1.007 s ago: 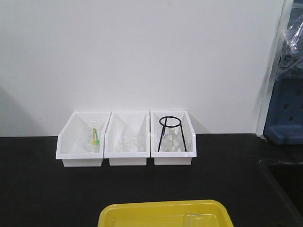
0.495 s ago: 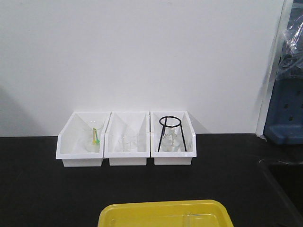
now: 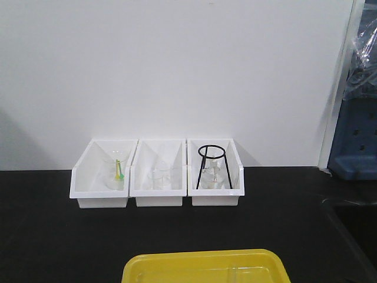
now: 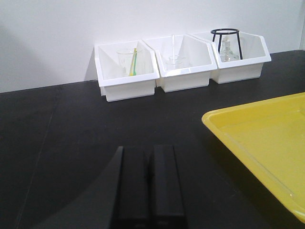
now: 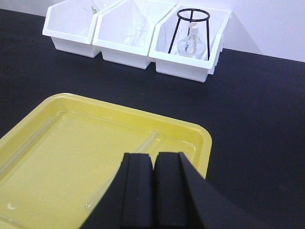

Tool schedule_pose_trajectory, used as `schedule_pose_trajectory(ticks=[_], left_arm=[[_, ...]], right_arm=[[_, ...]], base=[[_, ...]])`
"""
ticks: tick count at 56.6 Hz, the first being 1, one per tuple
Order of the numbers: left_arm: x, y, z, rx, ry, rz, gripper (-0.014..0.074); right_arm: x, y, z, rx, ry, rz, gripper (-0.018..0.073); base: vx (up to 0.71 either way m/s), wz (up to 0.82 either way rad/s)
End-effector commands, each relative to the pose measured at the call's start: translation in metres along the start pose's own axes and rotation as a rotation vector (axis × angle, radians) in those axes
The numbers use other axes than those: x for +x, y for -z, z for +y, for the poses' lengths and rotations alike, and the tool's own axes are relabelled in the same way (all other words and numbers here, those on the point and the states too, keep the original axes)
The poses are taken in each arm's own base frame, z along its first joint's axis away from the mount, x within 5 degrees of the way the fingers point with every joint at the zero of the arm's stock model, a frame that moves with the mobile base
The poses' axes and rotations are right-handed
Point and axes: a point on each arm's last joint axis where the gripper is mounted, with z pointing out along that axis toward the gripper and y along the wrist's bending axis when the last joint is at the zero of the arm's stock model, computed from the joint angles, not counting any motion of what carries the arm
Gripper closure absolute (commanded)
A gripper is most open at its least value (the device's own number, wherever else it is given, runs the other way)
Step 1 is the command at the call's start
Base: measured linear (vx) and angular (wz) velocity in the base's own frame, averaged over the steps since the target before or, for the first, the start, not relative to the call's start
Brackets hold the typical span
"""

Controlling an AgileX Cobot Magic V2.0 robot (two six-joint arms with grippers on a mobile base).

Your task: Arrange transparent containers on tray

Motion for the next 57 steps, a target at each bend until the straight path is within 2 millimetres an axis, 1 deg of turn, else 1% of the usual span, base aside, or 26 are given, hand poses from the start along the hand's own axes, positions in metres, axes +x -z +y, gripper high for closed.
schedule_pose_trajectory(ticks=[1, 3, 8, 14, 15, 16, 17, 22, 23, 24, 25, 26, 34, 40, 57], left_arm=[[0.004, -0.001, 0.000, 0.009, 0.016, -0.065, 0.0594], [0.004, -0.001, 0.000, 0.009, 0.016, -0.065, 0.0594], [0.004, -0.001, 0.000, 0.009, 0.016, -0.065, 0.0594], [0.004, -0.001, 0.000, 0.009, 0.016, -0.065, 0.0594], [0.004, -0.001, 0.000, 0.009, 0.016, -0.065, 0.0594], [0.004, -0.001, 0.000, 0.009, 0.016, -0.065, 0.0594], [0.004, -0.001, 0.000, 0.009, 0.016, -0.065, 0.0594], [0.004, -0.001, 0.000, 0.009, 0.016, -0.065, 0.0594], [0.004, -0.001, 0.000, 0.009, 0.016, -0.065, 0.0594], [0.004, -0.001, 0.000, 0.009, 0.016, -0.065, 0.0594], [0.004, -0.001, 0.000, 0.009, 0.016, -0.065, 0.0594], [0.004, -0.001, 0.000, 0.009, 0.016, -0.065, 0.0594], [0.004, -0.001, 0.000, 0.009, 0.016, -0.065, 0.0594], [0.004, -0.001, 0.000, 0.009, 0.016, -0.065, 0.0594], [0.004, -0.001, 0.000, 0.009, 0.015, -0.063, 0.0594]], right_arm=[[-0.018, 0.003, 0.002, -0.021, 0.022, -0.111, 0.0568], [-0.017, 0.003, 0.002, -0.021, 0.023, -0.108, 0.0568], [-0.007, 0.007, 0.002, -0.025, -0.003, -0.110, 0.0568], [0.013, 0.018, -0.002, -0.002, 0.020, -0.125, 0.0568], [0.020, 0.021, -0.004, 0.017, 0.015, -0.126, 0.0568], [0.022, 0.021, -0.005, 0.020, 0.005, -0.128, 0.0568], [0.030, 0.024, -0.007, 0.042, -0.013, -0.129, 0.0568], [0.055, 0.032, -0.015, 0.127, -0.101, -0.139, 0.0568], [0.057, 0.032, -0.016, 0.133, -0.110, -0.141, 0.0568], [0.064, 0.035, -0.018, 0.163, -0.127, -0.149, 0.0568], [0.066, 0.035, -0.018, 0.170, -0.133, -0.151, 0.0568], [0.073, 0.038, -0.020, 0.200, -0.141, -0.161, 0.0568], [0.099, 0.049, -0.024, 0.333, -0.163, -0.251, 0.0568], [0.111, 0.056, -0.024, 0.389, -0.159, -0.340, 0.0568], [0.111, 0.056, -0.024, 0.394, -0.162, -0.332, 0.0568]], base=[[0.00, 0.00], [0.00, 0.00], [0.00, 0.00], [0.00, 0.00], [0.00, 0.00], [0.00, 0.00], [0.00, 0.00], [0.00, 0.00], [0.00, 0.00], [0.00, 0.00], [0.00, 0.00], [0.00, 0.00], [0.00, 0.00], [0.00, 0.00], [0.00, 0.00]])
